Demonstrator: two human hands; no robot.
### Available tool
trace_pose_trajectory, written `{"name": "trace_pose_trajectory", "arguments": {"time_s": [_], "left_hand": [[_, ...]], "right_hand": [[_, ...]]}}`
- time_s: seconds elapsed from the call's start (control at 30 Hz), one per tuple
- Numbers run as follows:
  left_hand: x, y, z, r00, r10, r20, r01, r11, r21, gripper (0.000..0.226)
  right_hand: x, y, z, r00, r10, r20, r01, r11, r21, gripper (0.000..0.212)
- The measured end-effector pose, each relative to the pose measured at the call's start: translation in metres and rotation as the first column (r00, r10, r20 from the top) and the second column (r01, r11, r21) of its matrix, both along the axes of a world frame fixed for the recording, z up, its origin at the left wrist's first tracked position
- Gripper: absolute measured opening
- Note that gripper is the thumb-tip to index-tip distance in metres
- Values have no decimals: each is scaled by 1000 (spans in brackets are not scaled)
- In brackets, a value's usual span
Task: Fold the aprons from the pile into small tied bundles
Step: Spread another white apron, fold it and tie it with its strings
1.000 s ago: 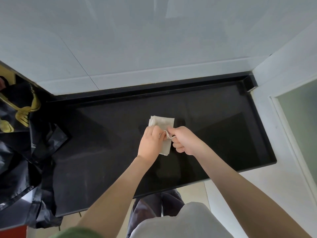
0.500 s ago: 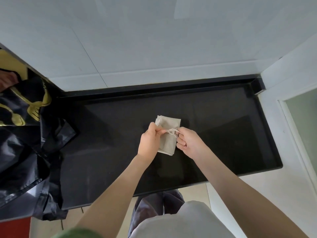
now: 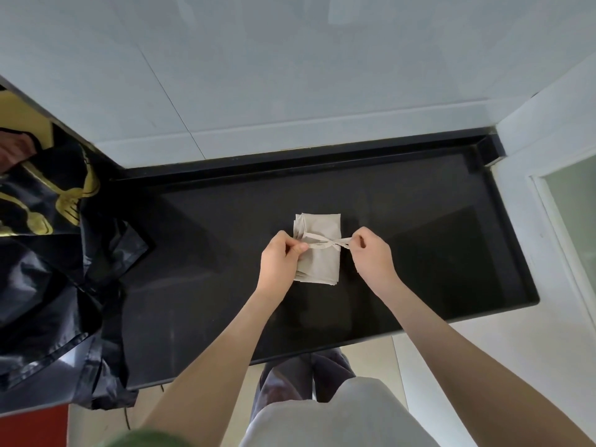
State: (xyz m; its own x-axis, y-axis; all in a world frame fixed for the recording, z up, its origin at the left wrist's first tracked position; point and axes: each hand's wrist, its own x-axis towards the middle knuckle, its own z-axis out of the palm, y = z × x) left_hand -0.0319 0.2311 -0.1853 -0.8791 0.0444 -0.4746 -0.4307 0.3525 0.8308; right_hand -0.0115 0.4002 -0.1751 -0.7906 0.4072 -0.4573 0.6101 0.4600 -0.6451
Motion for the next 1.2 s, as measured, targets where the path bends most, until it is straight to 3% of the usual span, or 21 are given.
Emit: {"name": "trace_pose_trajectory", "arguments": {"time_s": [0.1,0.3,0.43,0.5,0.6,0.7,0.77,0.9,1.0,1.13,1.2], "left_hand": [[-1,-5,0,1000,-22,7,22,1000,5,16],[-5,-18,1,998,-57,40,57,998,9,17],[-13,-14,1,998,-62,-31,57,989,-139,14],[-19,-6,1,998,-22,-54,12,982,-187,24],[-25,11,12,994,10,105,4,992,-130,51],[-29,21,26,930,122,346,-97,991,-90,69],[-32,23,27,917,142,373,-134,990,-49,66],[-36,27,44,926,210,315,-243,968,68,47],[-41,28,59,922,234,309,-282,952,118,50],[-42,30,85,844,191,501,-387,864,322,55],[-43,32,98,815,171,554,-440,805,399,60]], "right_hand": [[0,-1,-1,999,6,35,-8,998,58,18],[-6,-3,0,983,-124,137,138,986,-97,20],[-9,-2,6,984,-139,116,157,973,-167,21],[-13,-4,12,983,-152,102,174,947,-270,20],[-13,-10,21,990,-115,84,142,863,-484,12],[-7,-10,25,1000,10,-2,-9,846,-533,11],[-3,-11,29,998,3,-60,-37,821,-570,24],[-2,-12,41,986,-167,-24,113,755,-646,51],[-1,-10,55,997,-62,-37,17,698,-716,39],[-9,-6,91,992,-39,-121,-73,608,-791,40],[-12,-3,110,986,-14,-169,-139,501,-854,44]]}}
